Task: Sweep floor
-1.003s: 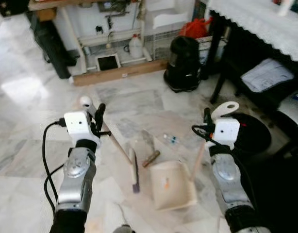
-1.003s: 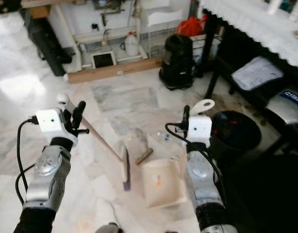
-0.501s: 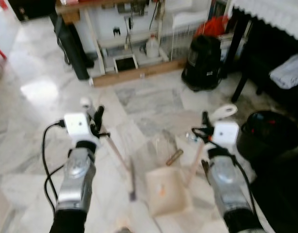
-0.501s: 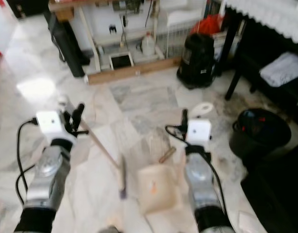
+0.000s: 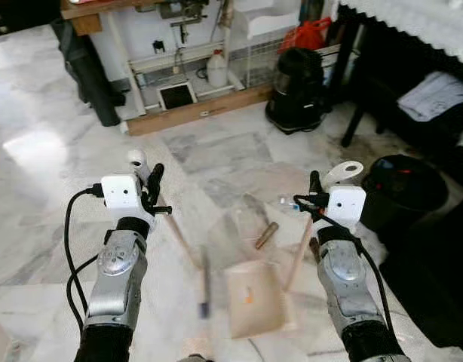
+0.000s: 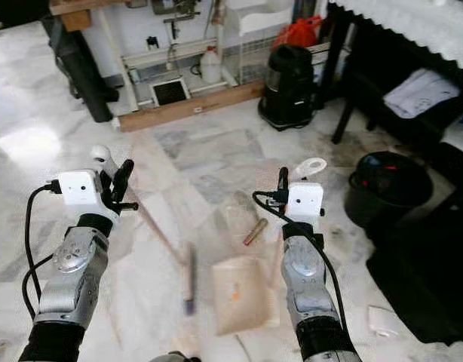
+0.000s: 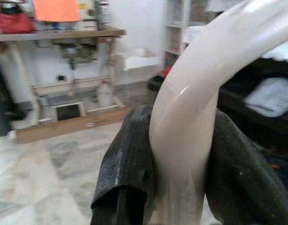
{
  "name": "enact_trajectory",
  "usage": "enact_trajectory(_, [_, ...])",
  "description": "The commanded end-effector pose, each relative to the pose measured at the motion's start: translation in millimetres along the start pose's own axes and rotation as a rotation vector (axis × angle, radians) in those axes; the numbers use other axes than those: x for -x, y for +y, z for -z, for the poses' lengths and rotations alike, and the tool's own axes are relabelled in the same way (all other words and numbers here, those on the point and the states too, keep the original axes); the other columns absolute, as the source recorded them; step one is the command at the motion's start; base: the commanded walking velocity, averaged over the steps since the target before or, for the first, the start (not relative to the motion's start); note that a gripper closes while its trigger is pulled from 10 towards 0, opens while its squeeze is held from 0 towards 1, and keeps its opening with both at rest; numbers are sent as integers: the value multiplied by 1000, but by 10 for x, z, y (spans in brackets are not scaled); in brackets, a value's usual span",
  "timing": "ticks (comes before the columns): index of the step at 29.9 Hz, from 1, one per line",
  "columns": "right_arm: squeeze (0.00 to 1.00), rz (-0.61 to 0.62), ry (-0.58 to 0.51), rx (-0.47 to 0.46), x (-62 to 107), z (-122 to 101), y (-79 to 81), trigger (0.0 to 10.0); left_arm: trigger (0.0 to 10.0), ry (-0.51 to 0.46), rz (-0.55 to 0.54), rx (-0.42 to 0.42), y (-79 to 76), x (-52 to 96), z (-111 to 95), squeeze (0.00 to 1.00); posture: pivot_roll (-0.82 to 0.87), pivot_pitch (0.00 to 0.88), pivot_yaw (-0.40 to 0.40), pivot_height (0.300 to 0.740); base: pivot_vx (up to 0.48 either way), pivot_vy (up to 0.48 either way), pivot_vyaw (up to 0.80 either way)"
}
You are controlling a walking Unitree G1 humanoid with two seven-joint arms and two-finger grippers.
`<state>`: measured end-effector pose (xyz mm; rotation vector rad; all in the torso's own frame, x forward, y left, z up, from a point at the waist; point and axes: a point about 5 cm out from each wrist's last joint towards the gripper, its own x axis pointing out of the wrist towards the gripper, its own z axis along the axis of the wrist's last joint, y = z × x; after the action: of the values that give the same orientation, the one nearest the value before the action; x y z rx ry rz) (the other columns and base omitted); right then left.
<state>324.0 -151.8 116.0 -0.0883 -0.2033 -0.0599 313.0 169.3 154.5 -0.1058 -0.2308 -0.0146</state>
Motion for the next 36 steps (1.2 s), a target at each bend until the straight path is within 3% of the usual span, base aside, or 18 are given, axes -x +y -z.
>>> enact_trajectory(1, [0, 0, -49, -32, -20, -90, 27, 10000, 10000, -43, -5, -30, 26, -26, -90, 0, 126, 120, 59, 740, 0, 0, 0])
enact_trajectory(36, [0, -16, -41, -33, -1, -82, 59, 10000, 10000, -38, -30, -37, 90, -16, -74, 0, 121, 129, 56, 740, 316, 0, 0])
